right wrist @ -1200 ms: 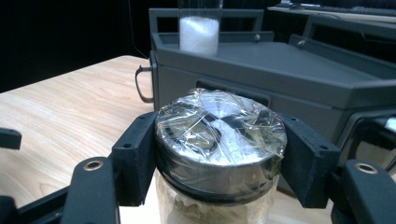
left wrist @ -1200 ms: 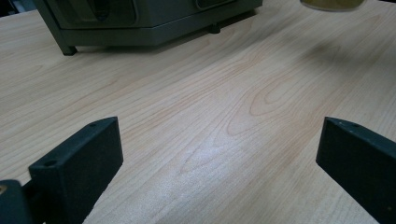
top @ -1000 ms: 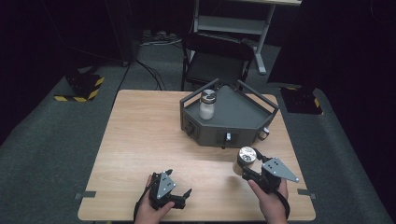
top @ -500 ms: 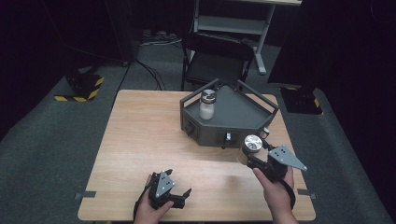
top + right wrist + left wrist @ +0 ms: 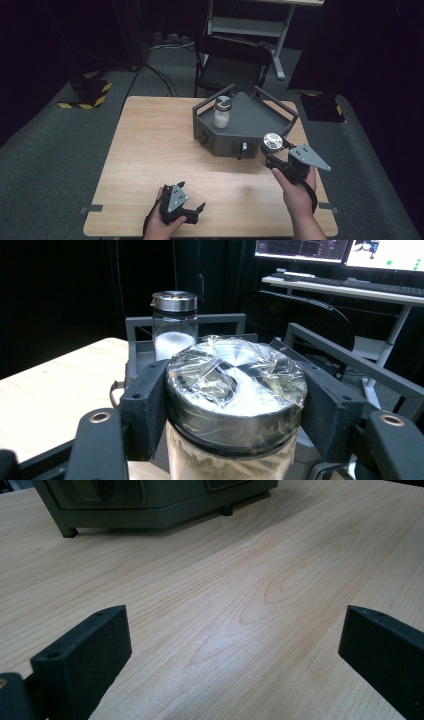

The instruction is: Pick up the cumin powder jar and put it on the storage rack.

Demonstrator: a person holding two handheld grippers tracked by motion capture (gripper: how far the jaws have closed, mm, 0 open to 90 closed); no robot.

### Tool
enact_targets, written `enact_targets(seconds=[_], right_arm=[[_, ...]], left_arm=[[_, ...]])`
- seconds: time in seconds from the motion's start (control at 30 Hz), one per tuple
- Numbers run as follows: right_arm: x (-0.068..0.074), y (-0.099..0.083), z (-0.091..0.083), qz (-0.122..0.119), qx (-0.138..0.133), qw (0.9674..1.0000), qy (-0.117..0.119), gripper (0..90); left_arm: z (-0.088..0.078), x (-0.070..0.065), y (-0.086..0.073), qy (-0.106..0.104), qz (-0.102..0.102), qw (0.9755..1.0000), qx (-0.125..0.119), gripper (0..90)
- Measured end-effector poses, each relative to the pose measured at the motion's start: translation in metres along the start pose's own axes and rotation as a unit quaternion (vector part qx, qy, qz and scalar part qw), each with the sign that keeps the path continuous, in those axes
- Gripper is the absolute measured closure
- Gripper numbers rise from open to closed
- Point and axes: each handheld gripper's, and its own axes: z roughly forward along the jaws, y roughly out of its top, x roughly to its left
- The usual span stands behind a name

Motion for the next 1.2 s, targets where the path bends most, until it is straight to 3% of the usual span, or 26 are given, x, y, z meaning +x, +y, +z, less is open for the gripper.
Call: enact_targets(seconds=[0.57, 1.2], right_arm=[[-0.012, 0.020, 0.024, 0.009, -0.009, 0.9998, -0.014, 35.1], [-0.019, 0.039, 0.065, 0.006, -0.005, 0.9993, -0.036, 35.1]], left_arm=[[0.000, 0.000, 0.000, 0.000, -0.003, 1.0000, -0.001, 0.9], [-0.001, 0.002, -0.001, -0.002, -0.006, 1.0000, -0.003, 0.9]])
